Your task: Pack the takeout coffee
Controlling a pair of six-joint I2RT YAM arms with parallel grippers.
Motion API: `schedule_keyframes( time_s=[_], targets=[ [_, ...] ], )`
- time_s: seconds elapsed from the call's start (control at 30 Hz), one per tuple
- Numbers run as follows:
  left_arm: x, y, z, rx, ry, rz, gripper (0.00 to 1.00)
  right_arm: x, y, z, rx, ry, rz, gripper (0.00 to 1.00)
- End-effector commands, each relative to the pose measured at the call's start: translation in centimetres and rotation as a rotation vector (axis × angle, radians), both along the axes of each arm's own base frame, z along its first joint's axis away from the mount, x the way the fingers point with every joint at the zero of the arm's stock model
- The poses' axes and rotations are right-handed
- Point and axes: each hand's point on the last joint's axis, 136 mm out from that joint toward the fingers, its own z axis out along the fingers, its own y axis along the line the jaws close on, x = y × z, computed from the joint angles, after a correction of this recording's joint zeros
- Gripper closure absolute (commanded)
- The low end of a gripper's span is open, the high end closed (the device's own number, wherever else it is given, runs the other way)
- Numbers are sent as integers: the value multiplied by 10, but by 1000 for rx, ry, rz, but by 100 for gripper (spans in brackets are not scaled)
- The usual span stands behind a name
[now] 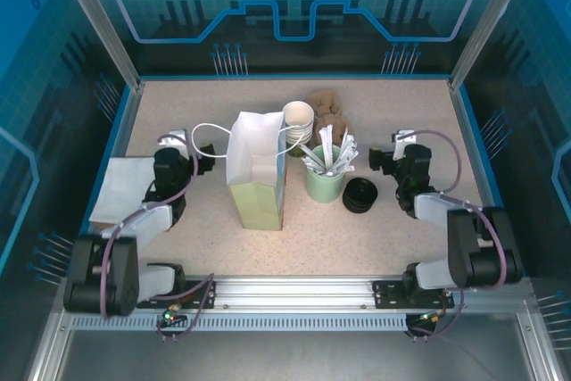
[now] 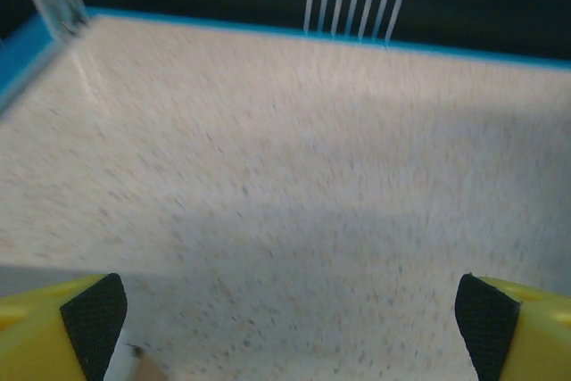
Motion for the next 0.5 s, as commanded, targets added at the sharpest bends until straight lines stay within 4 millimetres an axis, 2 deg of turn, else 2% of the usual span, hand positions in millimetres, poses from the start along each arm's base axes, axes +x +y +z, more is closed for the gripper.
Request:
schedule_keyframes(
  time_s=[0.0, 0.2, 0.27, 0.4, 0.47],
  targets=[
    [-24, 26, 24, -48, 44, 145, 1, -11, -22, 34, 42, -19, -117, 0],
    [-74, 41, 64, -194, 158, 290, 1, -43, -15, 75, 109, 79, -102, 0],
    [-87, 33, 79, -232, 223, 270, 1, -57, -13, 89, 136, 115, -109, 0],
    [-115, 4, 112, -317, 369, 160, 2, -85, -11, 118, 189, 166, -126, 0],
    [-128, -9, 135, -351, 408, 99, 7, -94, -6, 135, 218, 167, -110, 0]
  ],
)
